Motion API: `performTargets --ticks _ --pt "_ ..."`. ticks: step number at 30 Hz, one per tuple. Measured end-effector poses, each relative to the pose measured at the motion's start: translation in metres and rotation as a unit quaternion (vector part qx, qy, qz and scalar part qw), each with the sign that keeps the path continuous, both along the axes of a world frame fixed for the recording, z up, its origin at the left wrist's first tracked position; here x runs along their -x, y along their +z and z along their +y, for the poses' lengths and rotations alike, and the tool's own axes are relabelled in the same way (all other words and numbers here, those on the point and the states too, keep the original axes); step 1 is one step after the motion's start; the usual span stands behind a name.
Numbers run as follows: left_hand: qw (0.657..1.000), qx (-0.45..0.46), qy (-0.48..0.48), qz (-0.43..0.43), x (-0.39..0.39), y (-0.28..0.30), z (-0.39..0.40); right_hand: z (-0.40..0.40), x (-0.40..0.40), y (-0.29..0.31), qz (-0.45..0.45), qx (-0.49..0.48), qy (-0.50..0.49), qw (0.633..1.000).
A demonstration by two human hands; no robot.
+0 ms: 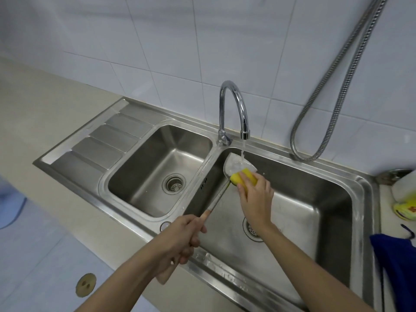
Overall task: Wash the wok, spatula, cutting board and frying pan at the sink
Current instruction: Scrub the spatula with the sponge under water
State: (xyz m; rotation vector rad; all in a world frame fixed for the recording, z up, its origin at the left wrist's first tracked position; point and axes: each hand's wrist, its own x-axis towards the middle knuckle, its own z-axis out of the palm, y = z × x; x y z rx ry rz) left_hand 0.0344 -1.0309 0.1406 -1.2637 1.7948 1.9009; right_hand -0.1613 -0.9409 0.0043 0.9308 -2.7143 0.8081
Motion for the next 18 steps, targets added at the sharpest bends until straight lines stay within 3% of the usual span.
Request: performTargets --ticks 6,10,15,18 --pt "0.999 -0.018 -0.036 -0.029 -0.007 0.002 0.000 -0.005 0.028 0.010 0.002 -0.071 -0.061 0.996" --pt "0.999 -0.017 -0.033 -0.023 0.003 0.002 0.001 -0.017 0.015 0.008 0.010 -0.073 0.071 0.995" --pt "0.997 -0.035 -0.061 -0.041 -0.005 0.005 -0.005 -0.018 0.032 0.013 -0.046 -0.070 -0.053 0.995" --pt "0.997 -0.034 -0.056 -0.042 -0.001 0.004 -0.006 -0.019 0.014 0.008 -0.039 -0.070 0.056 0.995"
